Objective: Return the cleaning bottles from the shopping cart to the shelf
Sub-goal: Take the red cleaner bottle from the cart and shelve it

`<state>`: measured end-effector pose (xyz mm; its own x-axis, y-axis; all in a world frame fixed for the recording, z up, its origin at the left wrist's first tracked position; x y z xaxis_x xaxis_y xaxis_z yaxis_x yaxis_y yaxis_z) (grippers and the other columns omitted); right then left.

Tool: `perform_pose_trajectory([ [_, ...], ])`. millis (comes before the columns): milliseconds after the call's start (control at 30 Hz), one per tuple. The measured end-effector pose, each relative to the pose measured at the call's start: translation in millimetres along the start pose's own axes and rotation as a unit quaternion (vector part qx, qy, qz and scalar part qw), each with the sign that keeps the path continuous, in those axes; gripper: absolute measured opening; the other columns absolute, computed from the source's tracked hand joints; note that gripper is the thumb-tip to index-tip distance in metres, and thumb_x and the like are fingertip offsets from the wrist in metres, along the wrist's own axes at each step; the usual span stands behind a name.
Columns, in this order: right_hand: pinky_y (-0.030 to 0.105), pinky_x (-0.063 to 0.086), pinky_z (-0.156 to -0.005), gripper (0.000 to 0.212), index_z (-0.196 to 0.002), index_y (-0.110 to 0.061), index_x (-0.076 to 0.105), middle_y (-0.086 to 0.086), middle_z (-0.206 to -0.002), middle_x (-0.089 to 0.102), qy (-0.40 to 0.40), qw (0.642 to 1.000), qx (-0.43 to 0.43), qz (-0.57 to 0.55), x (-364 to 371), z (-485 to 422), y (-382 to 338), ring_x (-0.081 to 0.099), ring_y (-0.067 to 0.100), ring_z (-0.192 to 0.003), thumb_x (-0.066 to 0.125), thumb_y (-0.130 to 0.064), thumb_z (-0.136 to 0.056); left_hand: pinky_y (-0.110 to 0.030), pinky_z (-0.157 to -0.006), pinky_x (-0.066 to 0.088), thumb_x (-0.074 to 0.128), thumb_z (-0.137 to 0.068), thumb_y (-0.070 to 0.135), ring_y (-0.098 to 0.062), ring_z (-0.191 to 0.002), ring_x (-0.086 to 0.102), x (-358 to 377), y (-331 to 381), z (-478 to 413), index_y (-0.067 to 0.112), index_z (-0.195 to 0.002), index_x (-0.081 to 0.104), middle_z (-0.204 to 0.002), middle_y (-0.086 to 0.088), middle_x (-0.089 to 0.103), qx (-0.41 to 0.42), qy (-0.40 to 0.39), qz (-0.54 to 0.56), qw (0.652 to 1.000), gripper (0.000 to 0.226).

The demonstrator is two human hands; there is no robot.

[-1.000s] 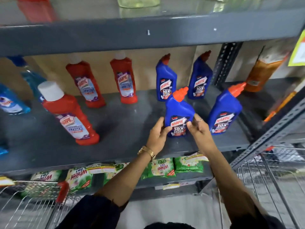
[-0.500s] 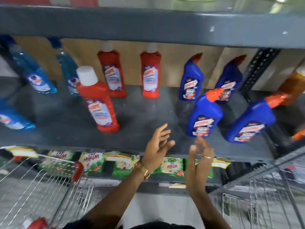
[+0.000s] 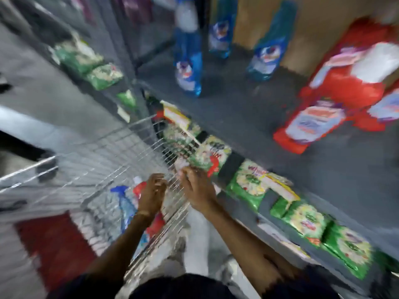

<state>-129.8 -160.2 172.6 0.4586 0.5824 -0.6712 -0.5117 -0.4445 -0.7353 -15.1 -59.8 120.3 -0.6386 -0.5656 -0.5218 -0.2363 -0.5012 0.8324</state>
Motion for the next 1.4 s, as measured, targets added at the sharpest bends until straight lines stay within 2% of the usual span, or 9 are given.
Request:
perform_pose_trajectory([
  [67, 0.039, 0.042, -0.096, 0.031, -0.115, -0.008, 0.063, 0.017, -0.116, 0.067, -0.035, 0.997, 0.005, 0.069, 36.5, -17.8, -1.4, 0.057, 0.033, -0.112, 0.043, -0.025, -0.098, -0.043, -0.093, 0.043, 0.058, -0.087, -0.006, -0.04, -0.105, 0.06, -3.5, -60.3, -15.9, -0.015, -0.103, 0.063, -0.109, -0.034, 0.063, -0.073, -0.029, -0.076, 0.994, 0.019],
  [200, 0.04, 0.033, -0.096, 0.033, -0.109, -0.019, 0.065, 0.011, -0.11, 0.071, -0.113, 0.965, 0.016, 0.236, 88.3, -19.1, 13.2, 0.055, 0.029, -0.112, 0.038, -0.032, -0.097, -0.04, -0.097, 0.034, 0.056, -0.091, 0.012, -0.045, -0.12, 0.05, 0.5, -158.7, -16.1, -0.009, -0.135, 0.039, -0.129, -0.034, 0.053, -0.233, -0.093, -0.147, 0.957, 0.051],
  [433, 0.042, 0.033, -0.097, 0.039, -0.116, -0.027, 0.062, 0.005, -0.122, 0.068, -0.12, 0.94, 0.001, 0.318, 98.7, -24.7, 25.9, 0.045, 0.026, -0.127, 0.035, -0.045, -0.095, -0.041, -0.1, 0.046, 0.057, -0.091, 0.025, -0.038, -0.12, 0.054, 25.8, -241.4, -10.4, -0.006, -0.128, 0.047, -0.131, -0.027, 0.054, -0.395, -0.108, -0.03, 0.912, 0.05],
  [633, 0.04, 0.032, -0.095, 0.048, -0.116, -0.026, 0.062, 0.002, -0.121, 0.069, -0.107, 0.944, -0.001, 0.311, 100.9, -25.8, 31.4, 0.041, 0.022, -0.134, 0.029, -0.054, -0.095, -0.043, -0.099, 0.05, 0.075, -0.076, 0.027, -0.033, -0.115, 0.059, 38.1, -263.9, -8.6, 0.0, -0.124, 0.05, -0.127, -0.019, 0.06, -0.481, -0.018, 0.062, 0.874, 0.06],
  [967, 0.039, 0.031, -0.097, 0.047, -0.127, -0.02, 0.055, 0.008, -0.125, 0.066, -0.137, 0.945, 0.018, 0.297, 100.5, -26.8, 27.1, 0.05, 0.025, -0.122, 0.03, -0.047, -0.098, -0.039, -0.086, 0.049, 0.076, -0.074, 0.009, -0.021, -0.088, 0.063, -3.2, -170.4, -19.0, 0.002, -0.117, 0.049, -0.109, -0.009, 0.065, -0.327, -0.018, 0.144, 0.934, 0.051],
  [1033, 0.04, 0.036, -0.103, 0.046, -0.131, -0.018, 0.051, 0.01, -0.129, 0.064, -0.155, 0.97, 0.047, 0.184, 92.8, -24.6, 22.2, 0.055, 0.027, -0.12, 0.034, -0.046, -0.099, -0.045, -0.088, 0.053, 0.077, -0.073, 0.006, -0.017, -0.082, 0.065, -26.5, -124.0, -17.1, 0.001, -0.114, 0.051, -0.104, -0.008, 0.067, -0.26, -0.007, 0.171, 0.95, 0.048],
  [1100, 0.037, 0.046, -0.098, 0.04, -0.131, -0.019, 0.052, 0.009, -0.131, 0.062, -0.156, 0.98, 0.097, -0.075, 79.0, -18.2, 7.1, 0.061, 0.016, -0.114, 0.043, -0.04, -0.098, -0.046, -0.087, 0.055, 0.077, -0.072, 0.003, -0.027, -0.091, 0.067, -49.7, -73.6, -10.9, 0.006, -0.11, 0.055, -0.109, -0.014, 0.068, -0.204, -0.004, 0.203, 0.958, 0.044],
  [1200, 0.019, 0.05, -0.082, 0.015, -0.105, -0.033, 0.064, -0.008, -0.109, 0.07, -0.139, 0.924, 0.119, -0.336, 51.1, -2.1, -17.9, 0.065, -0.008, -0.093, 0.051, -0.031, -0.096, -0.033, -0.072, 0.06, 0.08, -0.069, 0.006, -0.021, -0.086, 0.071, -73.4, -0.6, 5.7, 0.021, -0.097, 0.059, -0.101, -0.007, 0.072, -0.121, -0.029, 0.223, 0.967, 0.038],
  [1400, 0.034, 0.057, -0.083, 0.033, -0.106, -0.024, 0.07, 0.003, -0.109, 0.075, -0.054, 0.871, 0.155, -0.463, -29.2, 57.9, -26.4, 0.07, 0.021, -0.103, 0.066, -0.041, -0.078, -0.024, -0.065, 0.06, 0.079, -0.067, 0.0, -0.01, -0.078, 0.07, -56.9, 113.0, 64.1, 0.012, -0.099, 0.065, -0.092, -0.004, 0.075, -0.025, -0.109, 0.247, 0.963, 0.037],
])
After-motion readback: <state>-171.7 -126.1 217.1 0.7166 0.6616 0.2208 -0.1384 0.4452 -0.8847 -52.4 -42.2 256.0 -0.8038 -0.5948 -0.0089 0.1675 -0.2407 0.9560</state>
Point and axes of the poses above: each hand's wrist, its own z-axis away from the middle knuckle, its own x-axis out of the palm, y = z × x, the point moved 7 cm from there along -z, towards the middle knuckle
